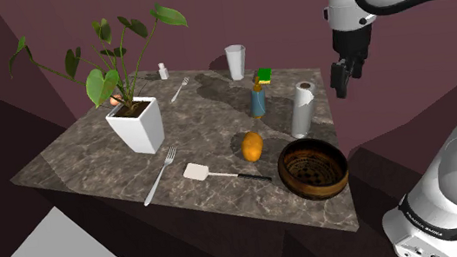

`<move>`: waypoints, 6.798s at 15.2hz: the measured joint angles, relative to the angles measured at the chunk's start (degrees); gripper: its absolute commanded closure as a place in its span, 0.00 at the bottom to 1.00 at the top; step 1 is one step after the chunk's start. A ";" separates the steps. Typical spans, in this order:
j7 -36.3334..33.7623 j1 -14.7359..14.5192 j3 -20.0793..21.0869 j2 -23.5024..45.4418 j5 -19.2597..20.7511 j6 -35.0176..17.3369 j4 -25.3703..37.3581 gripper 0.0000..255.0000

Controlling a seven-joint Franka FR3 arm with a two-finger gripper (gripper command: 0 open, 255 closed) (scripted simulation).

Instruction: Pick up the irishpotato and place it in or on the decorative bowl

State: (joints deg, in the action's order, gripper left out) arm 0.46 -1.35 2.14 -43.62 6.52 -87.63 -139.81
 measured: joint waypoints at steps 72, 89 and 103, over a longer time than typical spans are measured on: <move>-79.90 -1.15 22.62 65.99 5.21 7.06 46.25 1.00; -78.49 -0.95 23.31 60.93 3.44 16.54 51.19 1.00; -74.57 -0.32 23.92 27.74 -9.06 10.91 15.69 1.00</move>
State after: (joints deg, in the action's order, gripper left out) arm -74.12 -1.68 26.06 -15.88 -2.54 -76.72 -124.12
